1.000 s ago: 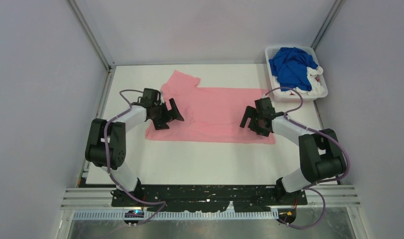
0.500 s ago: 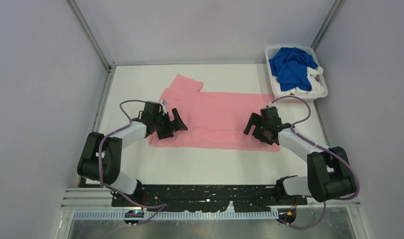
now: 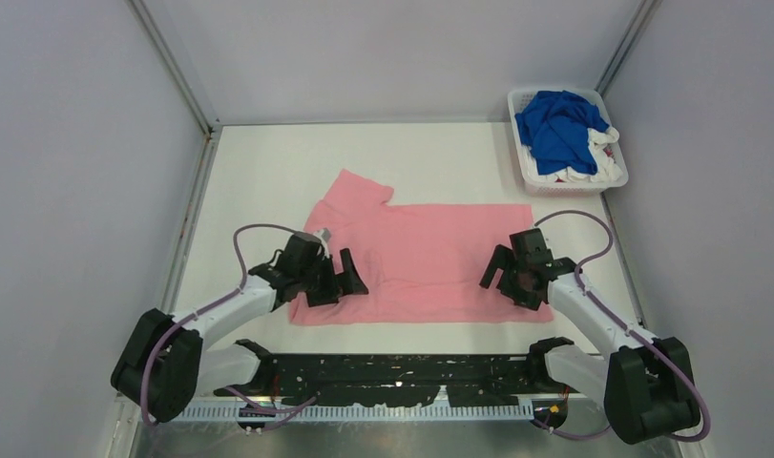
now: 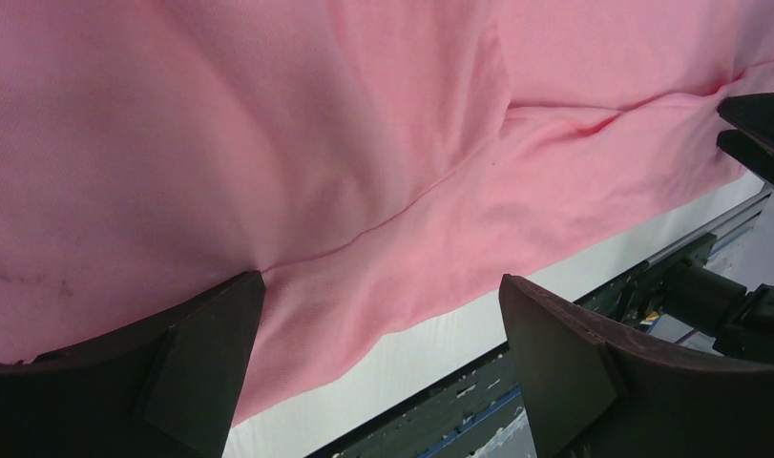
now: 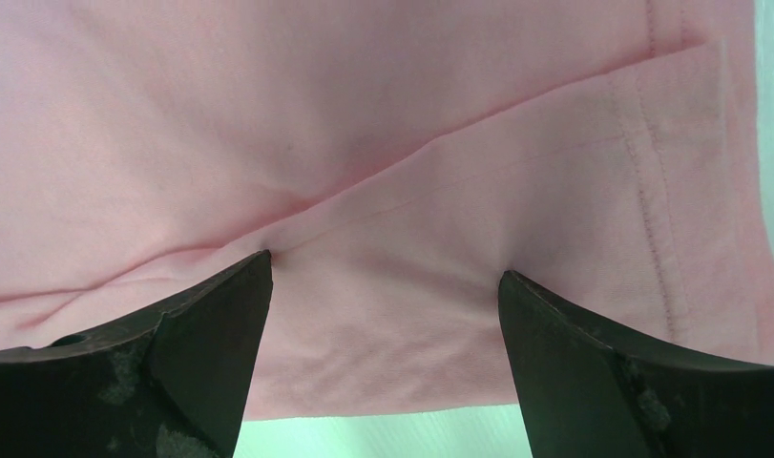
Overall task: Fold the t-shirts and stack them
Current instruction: Fold the flattened tshirt in 1/3 of the way, then grab the side of the flattened tshirt furthest away from the robot with both arms, then fold the other side of the tshirt into a rectangle
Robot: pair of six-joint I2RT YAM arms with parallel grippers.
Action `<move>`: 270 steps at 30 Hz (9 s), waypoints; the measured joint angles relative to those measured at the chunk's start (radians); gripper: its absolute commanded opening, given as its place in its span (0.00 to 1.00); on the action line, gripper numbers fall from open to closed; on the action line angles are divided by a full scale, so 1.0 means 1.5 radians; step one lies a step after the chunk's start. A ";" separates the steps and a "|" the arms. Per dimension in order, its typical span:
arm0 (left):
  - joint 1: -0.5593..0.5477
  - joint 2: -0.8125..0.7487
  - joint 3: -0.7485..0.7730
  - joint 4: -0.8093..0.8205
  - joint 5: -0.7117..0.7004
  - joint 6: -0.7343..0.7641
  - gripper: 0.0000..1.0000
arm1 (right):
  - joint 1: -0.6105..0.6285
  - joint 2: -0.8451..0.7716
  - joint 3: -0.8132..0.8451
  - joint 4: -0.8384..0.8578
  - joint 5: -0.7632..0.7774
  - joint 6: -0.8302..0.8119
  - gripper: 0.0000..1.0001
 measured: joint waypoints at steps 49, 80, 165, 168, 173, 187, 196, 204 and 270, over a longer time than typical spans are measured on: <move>0.058 0.087 0.377 -0.282 -0.242 0.072 1.00 | 0.000 -0.217 0.055 0.005 0.063 -0.042 0.95; 0.183 0.785 1.072 -0.418 -0.033 0.294 1.00 | -0.007 -0.115 0.070 0.088 0.084 -0.119 0.95; 0.091 0.488 0.697 -0.310 -0.086 0.275 0.00 | -0.074 0.532 0.570 0.018 0.252 -0.118 0.87; 0.081 0.463 0.670 -0.308 -0.101 0.276 0.00 | -0.074 0.570 0.599 -0.009 0.259 -0.118 0.87; 0.078 0.420 0.637 -0.300 -0.113 0.275 0.00 | -0.074 0.613 0.635 -0.046 0.276 -0.118 0.86; 0.078 0.377 0.598 -0.280 -0.118 0.269 0.00 | -0.074 0.650 0.650 -0.092 0.289 -0.120 0.67; 0.075 0.324 0.561 -0.275 -0.119 0.268 0.00 | -0.074 0.628 0.607 -0.062 0.295 -0.111 0.37; 0.075 0.280 0.527 -0.270 -0.120 0.268 0.00 | -0.073 0.619 0.588 -0.062 0.300 -0.091 0.15; -0.117 -0.305 0.072 -0.365 -0.236 0.127 0.11 | -0.059 0.022 0.125 -0.025 0.232 -0.135 0.24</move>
